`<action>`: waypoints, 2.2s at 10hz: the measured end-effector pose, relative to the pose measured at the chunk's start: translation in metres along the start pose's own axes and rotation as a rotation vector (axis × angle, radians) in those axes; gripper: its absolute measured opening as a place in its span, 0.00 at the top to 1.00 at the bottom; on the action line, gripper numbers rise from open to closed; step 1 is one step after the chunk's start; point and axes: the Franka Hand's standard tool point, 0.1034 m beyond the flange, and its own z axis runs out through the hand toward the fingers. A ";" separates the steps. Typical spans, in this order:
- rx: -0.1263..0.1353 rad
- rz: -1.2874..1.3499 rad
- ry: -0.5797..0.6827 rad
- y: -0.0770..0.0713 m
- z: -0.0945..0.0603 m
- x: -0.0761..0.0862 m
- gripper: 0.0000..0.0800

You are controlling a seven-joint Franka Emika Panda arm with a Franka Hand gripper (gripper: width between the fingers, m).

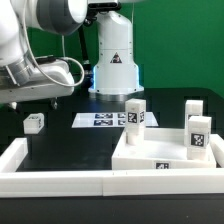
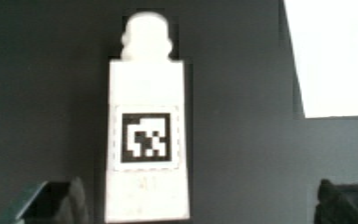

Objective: Assemble square table

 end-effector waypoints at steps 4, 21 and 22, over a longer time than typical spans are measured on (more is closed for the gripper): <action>0.000 -0.002 -0.002 -0.001 0.001 0.000 0.19; -0.038 0.027 -0.136 0.017 0.033 0.002 0.19; -0.035 0.025 -0.150 0.016 0.035 0.002 0.19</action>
Offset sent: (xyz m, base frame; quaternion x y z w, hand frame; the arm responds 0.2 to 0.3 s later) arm 0.0000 0.0000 0.0000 0.0000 0.0000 0.0000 1.0000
